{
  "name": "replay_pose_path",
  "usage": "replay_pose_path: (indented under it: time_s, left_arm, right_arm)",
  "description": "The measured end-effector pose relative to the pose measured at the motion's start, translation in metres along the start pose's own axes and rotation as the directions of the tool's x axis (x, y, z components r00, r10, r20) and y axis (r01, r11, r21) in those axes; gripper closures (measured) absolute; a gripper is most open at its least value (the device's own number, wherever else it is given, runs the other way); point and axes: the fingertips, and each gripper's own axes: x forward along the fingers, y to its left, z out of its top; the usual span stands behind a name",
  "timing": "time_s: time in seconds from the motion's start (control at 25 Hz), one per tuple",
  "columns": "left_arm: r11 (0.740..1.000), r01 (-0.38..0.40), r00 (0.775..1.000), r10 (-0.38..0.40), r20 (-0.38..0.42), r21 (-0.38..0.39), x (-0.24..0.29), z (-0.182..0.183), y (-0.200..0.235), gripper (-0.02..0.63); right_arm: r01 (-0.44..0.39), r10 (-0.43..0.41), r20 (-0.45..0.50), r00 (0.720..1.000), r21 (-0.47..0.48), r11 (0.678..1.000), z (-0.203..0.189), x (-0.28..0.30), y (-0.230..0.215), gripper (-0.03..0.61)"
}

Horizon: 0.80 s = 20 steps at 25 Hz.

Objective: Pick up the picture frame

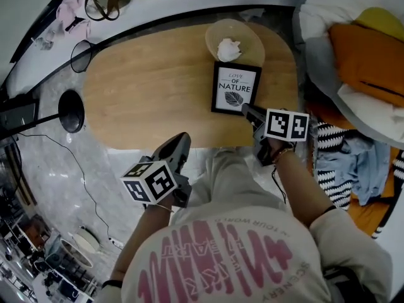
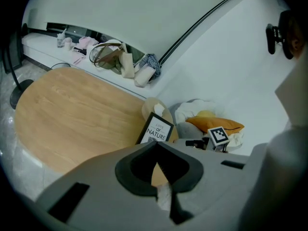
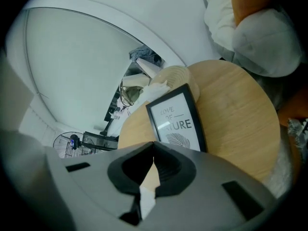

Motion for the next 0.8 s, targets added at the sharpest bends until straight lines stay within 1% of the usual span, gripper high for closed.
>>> replay_pose_path:
  time_s: [0.16,0.24,0.32,0.4,0.52,0.56,0.64,0.68,0.8]
  left_arm:
    - [1.000,-0.009,1.000,0.009,-0.025,-0.016,0.006,-0.010,0.010,0.611]
    - [1.000,-0.015,1.000,0.014,-0.027,-0.025,0.002,-0.012,0.014,0.611]
    - [0.999,-0.037,0.999,0.036,-0.036,-0.028,-0.004,-0.014,0.021,0.611]
    - [0.997,-0.061,0.997,0.059,-0.049,-0.040,-0.008,-0.017,0.028,0.611]
    - [0.995,-0.083,0.994,0.079,-0.071,-0.051,-0.011,-0.019,0.036,0.611]
    - [0.995,-0.088,0.993,0.084,-0.078,-0.048,-0.012,-0.020,0.039,0.611]
    - [0.994,-0.097,0.992,0.093,-0.089,-0.042,-0.011,-0.019,0.044,0.611]
    - [0.994,-0.101,0.991,0.097,-0.089,-0.042,-0.010,-0.017,0.046,0.611]
    - [0.993,-0.105,0.992,0.101,-0.076,-0.047,-0.005,-0.009,0.049,0.611]
  right_arm:
    - [0.028,-0.027,-0.009,1.000,0.016,0.999,0.003,0.009,-0.022,0.572]
    - [0.038,-0.039,0.018,0.999,0.034,0.999,0.009,0.013,-0.032,0.571]
    - [0.026,-0.030,0.048,0.998,0.068,0.997,0.016,0.015,-0.039,0.551]
    - [0.016,-0.021,0.078,0.997,0.071,0.997,0.026,0.015,-0.047,0.485]
    - [0.053,-0.050,0.135,0.990,-0.016,0.998,0.046,0.011,-0.061,0.426]
    - [0.062,-0.056,0.143,0.988,-0.040,0.997,0.051,0.011,-0.066,0.393]
    - [0.059,-0.051,0.137,0.989,-0.055,0.997,0.057,0.014,-0.072,0.303]
    - [0.050,-0.043,0.129,0.991,-0.054,0.997,0.058,0.017,-0.074,0.273]
    - [0.021,-0.015,0.111,0.994,-0.054,0.998,0.062,0.026,-0.078,0.231]
